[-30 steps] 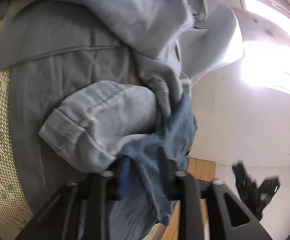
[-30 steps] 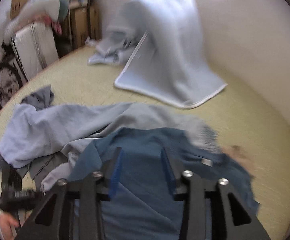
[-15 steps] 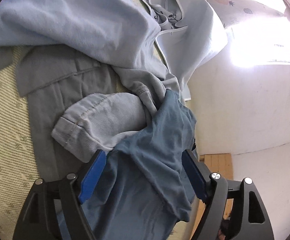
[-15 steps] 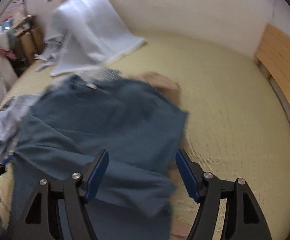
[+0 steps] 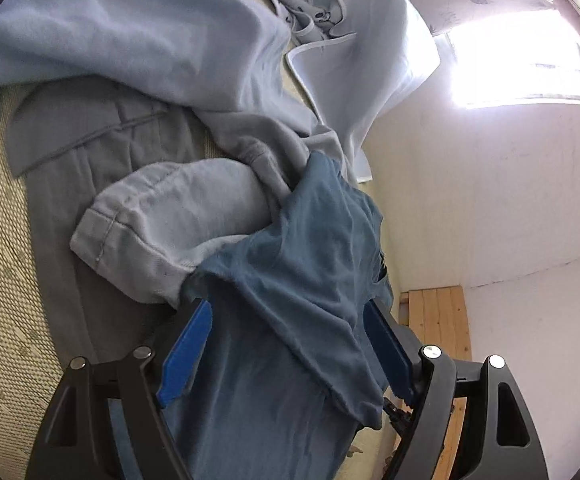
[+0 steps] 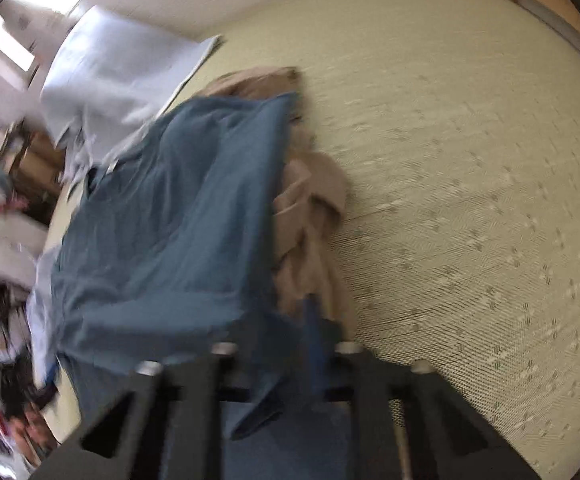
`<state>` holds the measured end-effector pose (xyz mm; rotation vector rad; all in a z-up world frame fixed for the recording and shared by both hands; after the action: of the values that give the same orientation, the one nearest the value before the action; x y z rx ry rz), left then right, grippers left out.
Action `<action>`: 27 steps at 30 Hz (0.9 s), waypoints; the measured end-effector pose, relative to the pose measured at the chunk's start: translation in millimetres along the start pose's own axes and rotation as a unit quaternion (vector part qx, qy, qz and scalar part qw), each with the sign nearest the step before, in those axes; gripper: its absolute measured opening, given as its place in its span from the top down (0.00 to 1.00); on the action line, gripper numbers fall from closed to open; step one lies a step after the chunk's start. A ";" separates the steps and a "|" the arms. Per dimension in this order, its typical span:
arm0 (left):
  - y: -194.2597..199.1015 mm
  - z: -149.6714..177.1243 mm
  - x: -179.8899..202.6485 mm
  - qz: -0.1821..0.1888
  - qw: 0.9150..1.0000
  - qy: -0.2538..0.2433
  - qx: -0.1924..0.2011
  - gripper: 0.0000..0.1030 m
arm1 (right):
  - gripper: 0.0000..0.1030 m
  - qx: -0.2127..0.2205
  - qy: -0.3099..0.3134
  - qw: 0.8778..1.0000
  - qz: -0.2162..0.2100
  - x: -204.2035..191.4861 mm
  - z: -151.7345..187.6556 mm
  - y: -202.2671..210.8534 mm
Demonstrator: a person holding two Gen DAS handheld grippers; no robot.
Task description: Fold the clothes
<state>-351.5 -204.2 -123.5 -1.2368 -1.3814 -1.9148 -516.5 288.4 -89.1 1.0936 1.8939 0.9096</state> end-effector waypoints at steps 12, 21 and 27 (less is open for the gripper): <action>3.6 -1.7 -0.9 0.008 1.000 0.005 0.000 0.21 | 0.93 0.027 0.163 0.986 0.005 -56.2 26.7 56.3; -9.3 12.4 24.4 0.020 0.998 -0.048 -0.026 0.20 | 0.43 0.040 -0.026 0.997 -0.054 10.9 19.1 24.9; -19.9 28.0 56.9 0.026 0.993 -0.105 -0.057 0.20 | 0.94 0.051 0.015 0.998 -0.039 0.4 20.8 12.7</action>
<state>-383.6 -163.9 -81.5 -1.5511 -1.3424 -1.8950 -494.1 297.8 -88.1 1.0623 2.0133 0.7968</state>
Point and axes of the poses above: each gripper's, at about its wrist camera, not at the fingertips, and y roughly against the way its jaws point, x to its right, z to its underside, the point moved 6 cm from there along -y, roughly the way its jaws point, and after that the axes turned 14 degrees about y, right-handed, at the moved point
